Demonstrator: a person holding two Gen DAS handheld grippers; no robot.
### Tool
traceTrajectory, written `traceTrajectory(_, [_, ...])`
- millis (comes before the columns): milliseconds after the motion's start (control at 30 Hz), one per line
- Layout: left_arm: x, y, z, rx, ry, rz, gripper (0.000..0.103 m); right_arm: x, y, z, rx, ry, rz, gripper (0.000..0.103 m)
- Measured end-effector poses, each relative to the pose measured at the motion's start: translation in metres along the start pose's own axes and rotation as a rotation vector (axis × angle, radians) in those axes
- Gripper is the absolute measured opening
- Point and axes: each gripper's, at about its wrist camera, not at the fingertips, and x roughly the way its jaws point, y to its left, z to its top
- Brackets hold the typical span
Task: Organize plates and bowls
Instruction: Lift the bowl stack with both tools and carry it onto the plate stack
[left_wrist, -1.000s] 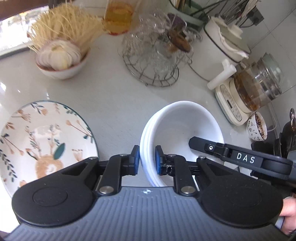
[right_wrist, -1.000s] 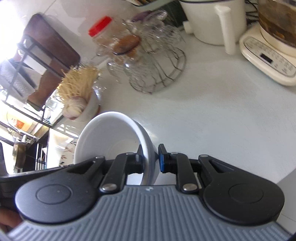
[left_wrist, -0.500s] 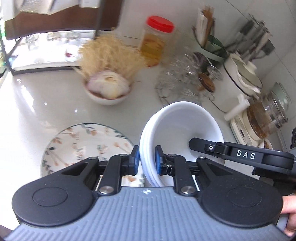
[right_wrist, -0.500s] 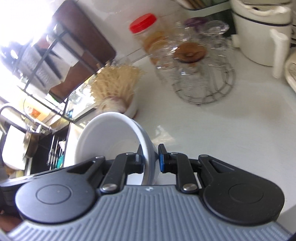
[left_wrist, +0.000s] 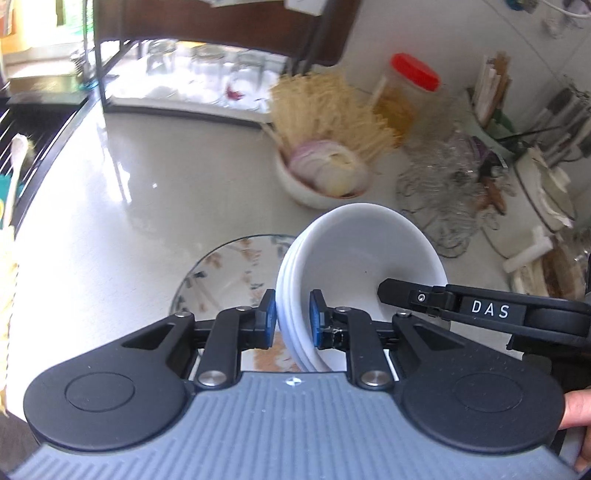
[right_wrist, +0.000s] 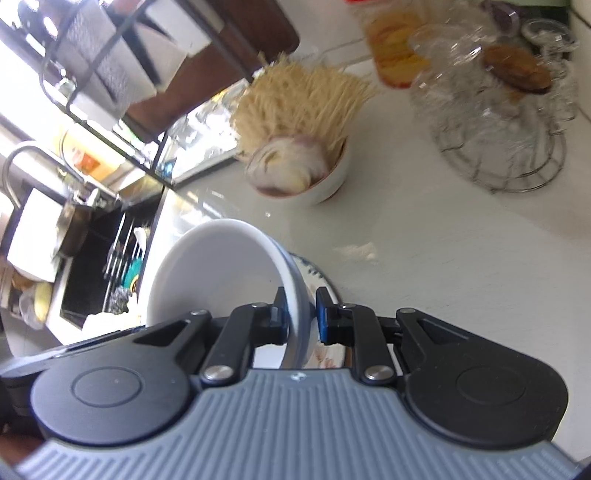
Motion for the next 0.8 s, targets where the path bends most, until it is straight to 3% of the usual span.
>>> traceTrajectory(367, [0.02, 0.033, -0.016, -0.077, 0.047, 0.035, 0.02, 0.037, 0.014, -0.011, -0.063, 0.093, -0.03, 0.019])
traceTrajectory(800, [0.035, 0.035, -0.013, -0.093, 0.054, 0.061, 0.02, 0.051, 0.016, -0.014, -0.098, 0.089, -0.039, 0.02])
